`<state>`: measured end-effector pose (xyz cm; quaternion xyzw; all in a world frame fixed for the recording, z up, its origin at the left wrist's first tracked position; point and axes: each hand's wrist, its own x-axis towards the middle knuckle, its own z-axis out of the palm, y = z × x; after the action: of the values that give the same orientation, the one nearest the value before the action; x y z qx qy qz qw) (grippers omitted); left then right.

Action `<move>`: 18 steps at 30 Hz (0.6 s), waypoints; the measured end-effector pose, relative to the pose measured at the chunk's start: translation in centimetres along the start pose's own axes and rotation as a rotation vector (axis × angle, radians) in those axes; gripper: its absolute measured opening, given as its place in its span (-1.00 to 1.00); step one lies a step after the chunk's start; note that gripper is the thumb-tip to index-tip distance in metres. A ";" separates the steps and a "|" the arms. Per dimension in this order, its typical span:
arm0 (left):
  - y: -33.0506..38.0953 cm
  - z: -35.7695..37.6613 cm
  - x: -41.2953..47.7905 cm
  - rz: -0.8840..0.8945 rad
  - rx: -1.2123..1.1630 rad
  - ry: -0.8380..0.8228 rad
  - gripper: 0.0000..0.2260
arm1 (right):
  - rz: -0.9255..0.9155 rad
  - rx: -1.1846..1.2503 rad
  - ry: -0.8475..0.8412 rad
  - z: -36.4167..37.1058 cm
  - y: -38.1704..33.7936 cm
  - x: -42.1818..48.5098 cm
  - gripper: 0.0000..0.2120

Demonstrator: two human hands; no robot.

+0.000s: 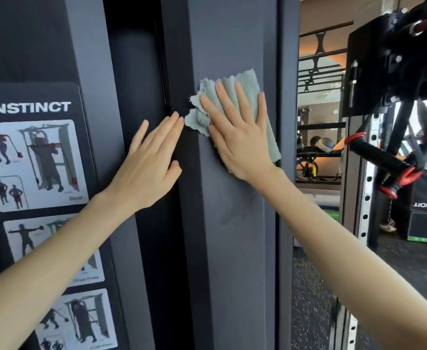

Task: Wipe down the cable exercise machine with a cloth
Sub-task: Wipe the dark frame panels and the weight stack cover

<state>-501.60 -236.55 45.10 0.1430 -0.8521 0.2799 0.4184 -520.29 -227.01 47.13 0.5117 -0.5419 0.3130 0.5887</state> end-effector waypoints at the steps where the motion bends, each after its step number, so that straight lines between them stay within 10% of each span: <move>1: 0.0 -0.1 -0.2 0.009 -0.020 -0.008 -0.39 | -0.007 0.008 -0.001 0.1 -0.4 -1.8 -0.58; 9: 1.3 0.7 -2.9 0.158 0.050 -0.149 -0.42 | -0.117 0.012 -0.163 0.5 -3.1 -14.6 -0.58; 18: 2.2 1.0 -3.3 0.125 0.057 -0.147 -0.42 | -0.057 0.005 -0.077 -0.2 -0.4 -3.9 -0.59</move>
<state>-501.25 -235.39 41.16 0.1213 -0.8795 0.3184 0.3322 -520.67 -226.18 43.27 0.5400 -0.5483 0.2775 0.5750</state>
